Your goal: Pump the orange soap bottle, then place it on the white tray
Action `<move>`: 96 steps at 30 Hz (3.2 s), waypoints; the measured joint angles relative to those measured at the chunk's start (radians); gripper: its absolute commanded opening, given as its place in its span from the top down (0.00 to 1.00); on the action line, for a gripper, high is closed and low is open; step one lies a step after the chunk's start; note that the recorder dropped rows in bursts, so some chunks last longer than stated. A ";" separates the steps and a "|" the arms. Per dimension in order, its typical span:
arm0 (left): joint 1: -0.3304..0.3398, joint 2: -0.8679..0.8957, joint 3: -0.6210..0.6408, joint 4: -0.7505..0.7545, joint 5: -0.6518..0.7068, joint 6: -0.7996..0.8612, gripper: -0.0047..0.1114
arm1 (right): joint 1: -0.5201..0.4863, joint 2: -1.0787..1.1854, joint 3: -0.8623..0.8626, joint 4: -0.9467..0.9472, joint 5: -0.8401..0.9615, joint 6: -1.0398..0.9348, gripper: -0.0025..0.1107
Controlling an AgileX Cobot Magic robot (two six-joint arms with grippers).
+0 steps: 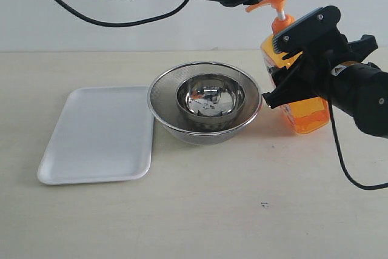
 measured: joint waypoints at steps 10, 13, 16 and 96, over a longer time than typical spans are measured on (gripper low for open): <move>0.000 0.019 -0.006 -0.011 0.000 0.000 0.92 | -0.002 0.000 0.000 0.004 -0.002 0.000 0.98; 0.000 0.019 -0.006 -0.014 0.000 0.000 0.92 | -0.002 0.000 0.000 0.004 -0.002 0.000 0.98; 0.000 0.019 -0.006 -0.014 0.000 0.000 0.92 | -0.002 0.000 0.000 0.004 -0.002 0.000 0.98; 0.010 -0.009 0.018 0.004 -0.057 0.007 0.92 | -0.002 0.000 0.000 0.008 -0.002 0.005 0.98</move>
